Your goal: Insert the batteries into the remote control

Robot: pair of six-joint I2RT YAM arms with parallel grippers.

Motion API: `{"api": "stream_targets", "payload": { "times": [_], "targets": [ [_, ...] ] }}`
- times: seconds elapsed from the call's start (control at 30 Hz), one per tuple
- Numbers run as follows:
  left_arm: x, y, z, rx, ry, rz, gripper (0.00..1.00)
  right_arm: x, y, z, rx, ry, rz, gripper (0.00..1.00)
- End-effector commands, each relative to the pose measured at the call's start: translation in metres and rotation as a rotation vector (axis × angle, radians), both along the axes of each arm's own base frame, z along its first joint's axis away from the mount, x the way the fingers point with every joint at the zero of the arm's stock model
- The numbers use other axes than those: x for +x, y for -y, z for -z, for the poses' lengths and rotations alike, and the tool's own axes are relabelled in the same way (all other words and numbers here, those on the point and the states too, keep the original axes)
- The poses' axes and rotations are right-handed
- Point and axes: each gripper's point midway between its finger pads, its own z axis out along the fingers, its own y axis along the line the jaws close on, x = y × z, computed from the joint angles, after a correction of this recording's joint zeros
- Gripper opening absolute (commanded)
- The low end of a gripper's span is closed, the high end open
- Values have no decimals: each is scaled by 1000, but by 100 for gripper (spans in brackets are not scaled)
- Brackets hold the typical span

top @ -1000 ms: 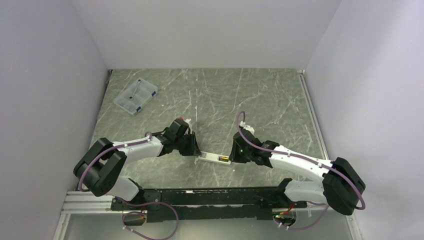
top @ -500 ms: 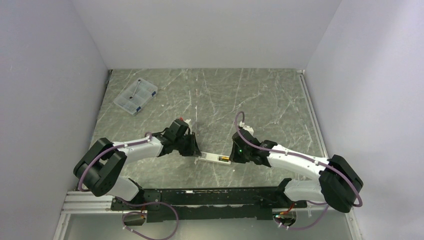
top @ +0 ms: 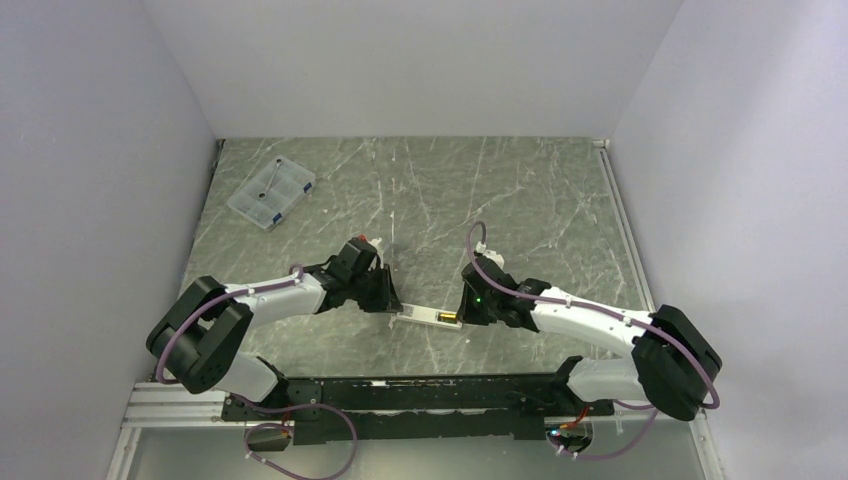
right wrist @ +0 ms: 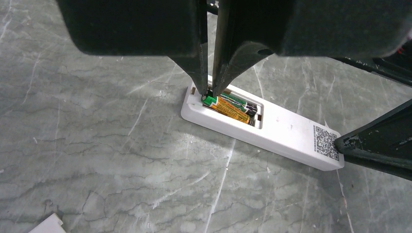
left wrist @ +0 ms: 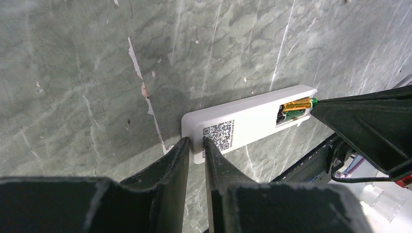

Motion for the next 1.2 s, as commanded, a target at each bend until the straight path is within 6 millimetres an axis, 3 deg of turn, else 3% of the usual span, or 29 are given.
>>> {"api": "stream_targets", "payload": {
  "times": [0.0,0.77,1.17],
  "targets": [
    [0,6,-12,-43,29,13,23,12,-14,-17,53,42,-4,10],
    [1,10,-12,-48,25,27,23,14,-33,-14,75,16,-73,7],
    [2,14,-13,-62,25,42,22,5,-25,10,-74,-59,-155,8]
  ]
}}
